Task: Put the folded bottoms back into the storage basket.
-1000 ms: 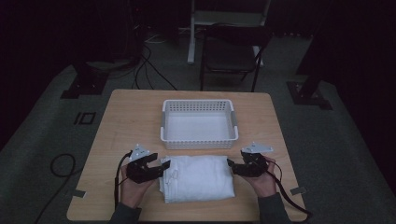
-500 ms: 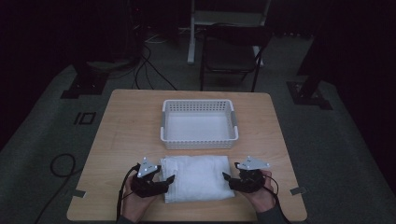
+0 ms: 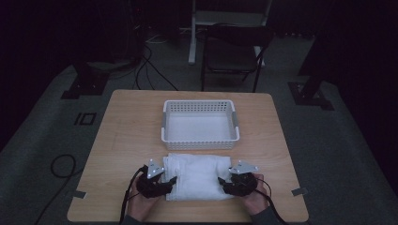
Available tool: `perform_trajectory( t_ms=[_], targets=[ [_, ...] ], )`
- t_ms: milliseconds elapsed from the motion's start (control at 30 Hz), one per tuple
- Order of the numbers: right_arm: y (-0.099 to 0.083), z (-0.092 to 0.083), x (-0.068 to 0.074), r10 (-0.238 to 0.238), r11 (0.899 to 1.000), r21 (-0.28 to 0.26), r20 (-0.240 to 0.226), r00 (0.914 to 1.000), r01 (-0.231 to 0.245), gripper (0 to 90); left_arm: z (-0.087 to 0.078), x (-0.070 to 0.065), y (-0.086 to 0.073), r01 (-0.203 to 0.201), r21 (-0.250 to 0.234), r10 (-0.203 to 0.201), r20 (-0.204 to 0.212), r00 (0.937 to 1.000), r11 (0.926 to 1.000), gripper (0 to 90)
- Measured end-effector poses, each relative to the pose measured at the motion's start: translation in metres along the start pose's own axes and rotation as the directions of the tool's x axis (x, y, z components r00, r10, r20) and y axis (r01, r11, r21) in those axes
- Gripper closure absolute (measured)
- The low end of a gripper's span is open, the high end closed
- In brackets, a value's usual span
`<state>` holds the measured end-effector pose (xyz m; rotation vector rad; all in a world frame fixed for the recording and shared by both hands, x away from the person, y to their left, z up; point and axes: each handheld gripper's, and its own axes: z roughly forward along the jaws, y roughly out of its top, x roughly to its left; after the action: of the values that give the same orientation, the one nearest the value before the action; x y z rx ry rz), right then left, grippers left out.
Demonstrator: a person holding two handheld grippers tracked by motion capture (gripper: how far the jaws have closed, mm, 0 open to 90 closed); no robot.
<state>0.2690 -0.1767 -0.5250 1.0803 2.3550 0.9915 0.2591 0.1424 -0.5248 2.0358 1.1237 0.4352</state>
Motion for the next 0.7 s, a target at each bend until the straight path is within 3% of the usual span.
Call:
perform_trajectory(
  t_ms=[233,600,700],
  targets=[
    [0.006,0.009,-0.013,0.040,0.999,-0.005,0.039,0.9984,-0.040,39.5,0.016,0.008,0.014,0.011,-0.003,-0.011,0.006,0.9999,0.9999,36.7],
    [0.011,0.015,-0.026,0.058,0.998,-0.013,0.046,0.9972,-0.058,39.4,0.032,0.021,0.026,0.028,-0.015,-0.028,0.027,0.9992,0.9995,36.7],
    [0.016,0.018,-0.028,0.056,0.998,-0.009,0.062,0.9965,-0.055,39.9,0.036,0.022,0.031,0.020,-0.009,-0.020,0.005,0.9998,0.9998,36.8]
  ],
)
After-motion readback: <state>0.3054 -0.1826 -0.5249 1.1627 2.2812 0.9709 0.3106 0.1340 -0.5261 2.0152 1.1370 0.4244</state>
